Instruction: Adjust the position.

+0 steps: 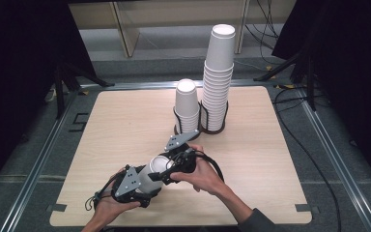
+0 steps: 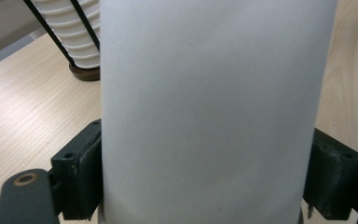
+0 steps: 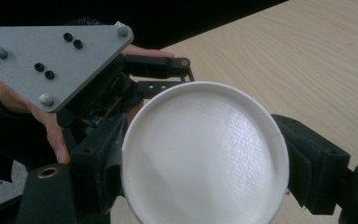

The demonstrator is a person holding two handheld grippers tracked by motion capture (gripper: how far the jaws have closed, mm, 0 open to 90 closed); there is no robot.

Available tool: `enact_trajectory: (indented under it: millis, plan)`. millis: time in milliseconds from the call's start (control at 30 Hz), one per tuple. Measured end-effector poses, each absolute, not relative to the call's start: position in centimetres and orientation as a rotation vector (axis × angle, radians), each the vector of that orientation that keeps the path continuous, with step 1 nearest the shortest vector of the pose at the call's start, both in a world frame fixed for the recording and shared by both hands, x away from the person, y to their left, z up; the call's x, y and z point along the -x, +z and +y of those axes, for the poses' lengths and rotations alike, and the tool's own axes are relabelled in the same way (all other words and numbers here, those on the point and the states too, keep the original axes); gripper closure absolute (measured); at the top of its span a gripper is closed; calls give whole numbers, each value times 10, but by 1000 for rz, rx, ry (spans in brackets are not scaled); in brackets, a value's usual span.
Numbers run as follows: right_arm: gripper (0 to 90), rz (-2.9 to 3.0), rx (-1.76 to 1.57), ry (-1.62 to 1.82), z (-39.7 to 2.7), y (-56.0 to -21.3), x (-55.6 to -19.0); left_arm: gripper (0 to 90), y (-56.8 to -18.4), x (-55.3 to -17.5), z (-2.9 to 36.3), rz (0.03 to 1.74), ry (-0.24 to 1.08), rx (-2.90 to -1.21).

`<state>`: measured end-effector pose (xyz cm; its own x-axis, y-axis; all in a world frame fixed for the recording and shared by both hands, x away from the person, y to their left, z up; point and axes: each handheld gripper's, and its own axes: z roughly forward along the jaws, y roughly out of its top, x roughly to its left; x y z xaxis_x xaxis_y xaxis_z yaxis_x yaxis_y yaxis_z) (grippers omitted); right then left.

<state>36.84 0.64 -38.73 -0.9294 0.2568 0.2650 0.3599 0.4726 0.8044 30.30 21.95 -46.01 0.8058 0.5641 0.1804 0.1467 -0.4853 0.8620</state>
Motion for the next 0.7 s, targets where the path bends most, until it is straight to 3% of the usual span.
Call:
enact_trajectory:
  millis: [233,700]
  plan:
    - [256,-2571,526,-1521,0,-381,-371,83,-461,-303,220,527,555,-1938]
    - [261,-2456,544,-1636,-20,-361,-375,68,-448,-298,229,413,594,-1736]
